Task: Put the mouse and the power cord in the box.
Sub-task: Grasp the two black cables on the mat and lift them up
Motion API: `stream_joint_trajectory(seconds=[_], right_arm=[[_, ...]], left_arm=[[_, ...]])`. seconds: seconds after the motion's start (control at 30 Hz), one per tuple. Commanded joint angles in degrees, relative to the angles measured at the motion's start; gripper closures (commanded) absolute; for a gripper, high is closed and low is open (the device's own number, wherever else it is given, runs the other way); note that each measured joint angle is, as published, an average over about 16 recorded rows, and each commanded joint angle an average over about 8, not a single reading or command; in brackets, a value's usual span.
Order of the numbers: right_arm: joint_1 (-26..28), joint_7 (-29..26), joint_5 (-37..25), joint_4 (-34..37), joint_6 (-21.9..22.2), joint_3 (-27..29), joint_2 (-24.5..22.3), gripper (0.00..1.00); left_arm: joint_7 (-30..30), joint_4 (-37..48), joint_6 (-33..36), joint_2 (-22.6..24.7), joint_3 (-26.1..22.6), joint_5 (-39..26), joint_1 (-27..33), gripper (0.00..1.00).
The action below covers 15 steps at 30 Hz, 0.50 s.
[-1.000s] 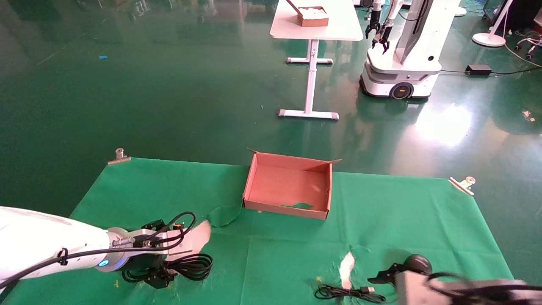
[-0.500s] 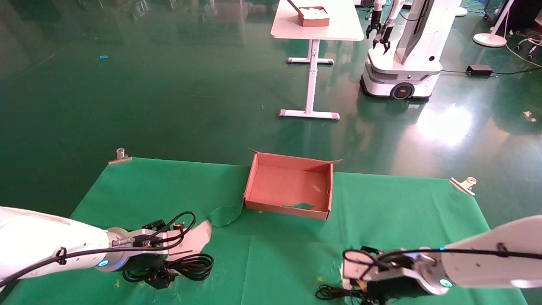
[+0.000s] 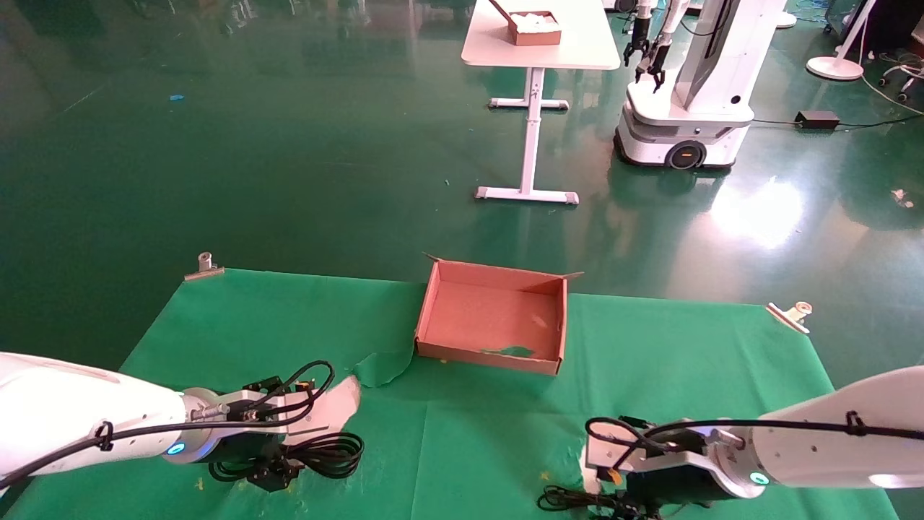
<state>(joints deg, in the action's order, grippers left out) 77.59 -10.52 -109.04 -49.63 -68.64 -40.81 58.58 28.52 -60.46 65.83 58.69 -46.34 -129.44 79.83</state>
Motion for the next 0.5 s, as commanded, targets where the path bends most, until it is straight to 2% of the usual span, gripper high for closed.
stream_joint_trajectory(seconds=[0.03,0.5], right_arm=[[-0.1,0.07,0.21,-0.29,-0.16,0.06,-0.2,1.0],[-0.39,0.25,0.88,-1.16,-0.69,0.23,-0.75,1.0]], left_arm=[[-0.01,0.0,0.0,-0.01,0.01,0.0,0.0,1.0],[-0.05,-0.07,0.05,-0.04,0.04,0.18,-0.04,1.0]])
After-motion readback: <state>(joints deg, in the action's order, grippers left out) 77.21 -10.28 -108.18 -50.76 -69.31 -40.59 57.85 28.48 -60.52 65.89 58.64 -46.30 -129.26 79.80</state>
